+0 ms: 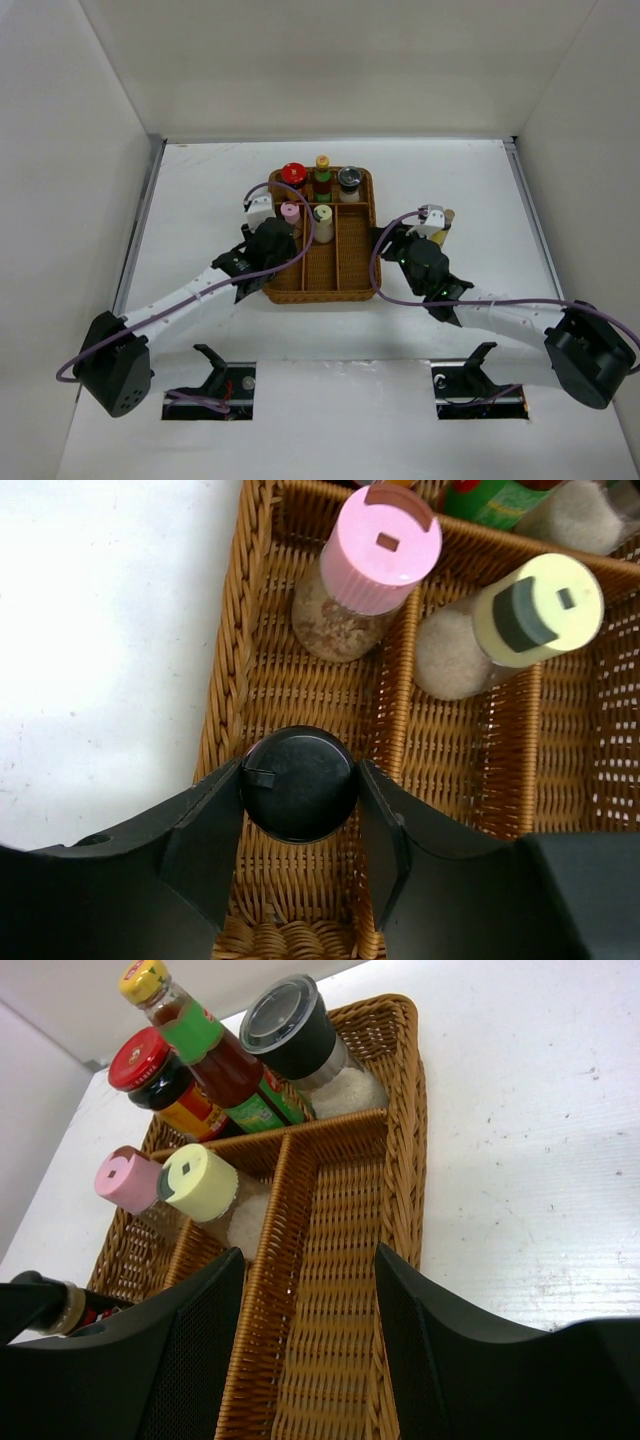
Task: Organize the condiment bottles
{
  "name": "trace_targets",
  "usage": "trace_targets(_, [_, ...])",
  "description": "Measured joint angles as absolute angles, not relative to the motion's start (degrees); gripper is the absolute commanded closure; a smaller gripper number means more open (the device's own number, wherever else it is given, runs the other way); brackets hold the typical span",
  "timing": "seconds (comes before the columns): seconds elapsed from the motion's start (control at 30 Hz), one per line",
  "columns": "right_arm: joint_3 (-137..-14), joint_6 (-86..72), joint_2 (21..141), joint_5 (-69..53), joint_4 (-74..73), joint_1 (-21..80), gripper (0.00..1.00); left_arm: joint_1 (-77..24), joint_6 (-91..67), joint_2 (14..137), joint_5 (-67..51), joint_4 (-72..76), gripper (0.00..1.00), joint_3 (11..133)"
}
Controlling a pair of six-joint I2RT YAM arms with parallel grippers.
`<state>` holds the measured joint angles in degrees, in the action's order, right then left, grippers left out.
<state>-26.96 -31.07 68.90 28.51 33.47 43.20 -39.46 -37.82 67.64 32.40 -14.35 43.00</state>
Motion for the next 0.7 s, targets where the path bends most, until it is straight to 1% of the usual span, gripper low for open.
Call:
trace_targets(0.37, [-27.0,-31.0,68.5,28.5,33.5,43.2,0.40,-38.6,-38.4,69.0,31.4,-12.2,0.49,42.0])
trace_targets(0.47, [-27.0,-31.0,68.2,28.5,33.5,43.2,0.40,-38.5,-38.5,69.0,31.4,-11.8,0.44,42.0])
trace_targets(0.6, [-27.0,-31.0,68.1,28.5,33.5,43.2,0.40,-38.3,-38.5,68.3,31.4,-11.8,0.33,42.0])
trace_targets(0.7, [-27.0,-30.9,67.9,28.6,33.4,43.2,0.40,-38.2,-38.4,67.1,31.5,-11.8,0.29,42.0])
